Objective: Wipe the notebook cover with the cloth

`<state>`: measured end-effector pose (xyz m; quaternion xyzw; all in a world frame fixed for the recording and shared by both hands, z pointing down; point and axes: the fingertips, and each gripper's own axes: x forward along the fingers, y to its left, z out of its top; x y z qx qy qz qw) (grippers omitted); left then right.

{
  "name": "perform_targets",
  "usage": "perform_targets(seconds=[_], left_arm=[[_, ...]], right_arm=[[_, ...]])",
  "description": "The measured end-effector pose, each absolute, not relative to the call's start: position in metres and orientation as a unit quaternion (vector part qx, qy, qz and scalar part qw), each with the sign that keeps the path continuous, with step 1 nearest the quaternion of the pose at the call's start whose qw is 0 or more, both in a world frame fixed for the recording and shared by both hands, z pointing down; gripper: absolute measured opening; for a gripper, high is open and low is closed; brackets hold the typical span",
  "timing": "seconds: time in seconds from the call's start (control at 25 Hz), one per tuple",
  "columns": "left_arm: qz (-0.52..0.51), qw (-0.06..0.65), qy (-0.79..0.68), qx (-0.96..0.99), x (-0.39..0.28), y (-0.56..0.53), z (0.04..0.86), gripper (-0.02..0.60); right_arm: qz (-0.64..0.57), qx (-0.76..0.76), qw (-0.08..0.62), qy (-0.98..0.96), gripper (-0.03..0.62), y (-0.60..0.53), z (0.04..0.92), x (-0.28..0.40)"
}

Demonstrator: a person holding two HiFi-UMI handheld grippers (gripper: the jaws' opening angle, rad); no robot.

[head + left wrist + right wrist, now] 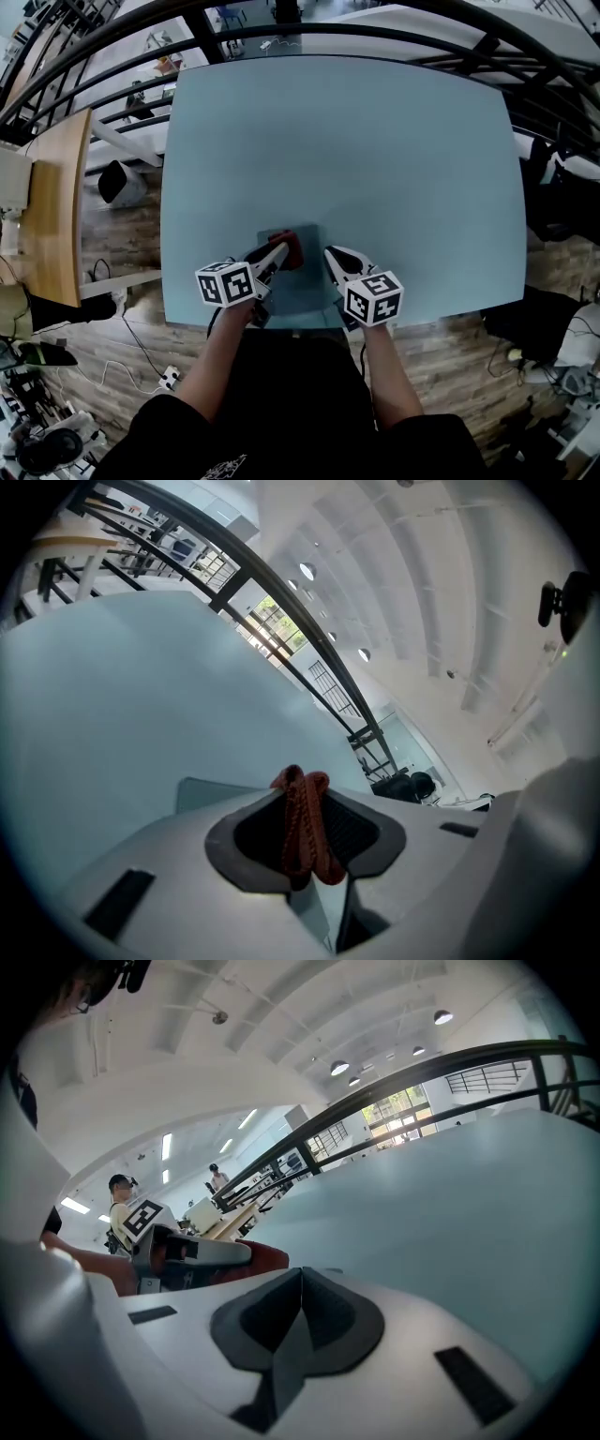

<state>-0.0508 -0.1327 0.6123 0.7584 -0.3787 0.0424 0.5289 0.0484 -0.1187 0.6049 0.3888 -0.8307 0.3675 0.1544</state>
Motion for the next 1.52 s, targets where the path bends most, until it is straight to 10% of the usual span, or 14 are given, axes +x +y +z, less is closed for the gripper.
perform_targets(seconds=[1.52], left_arm=[[0.07, 0.563, -0.346, 0.747, -0.01, -0.113, 0.645, 0.1]], right_arm=[[0.385, 0.401, 0.149, -0.818, 0.007, -0.103, 0.616, 0.078]])
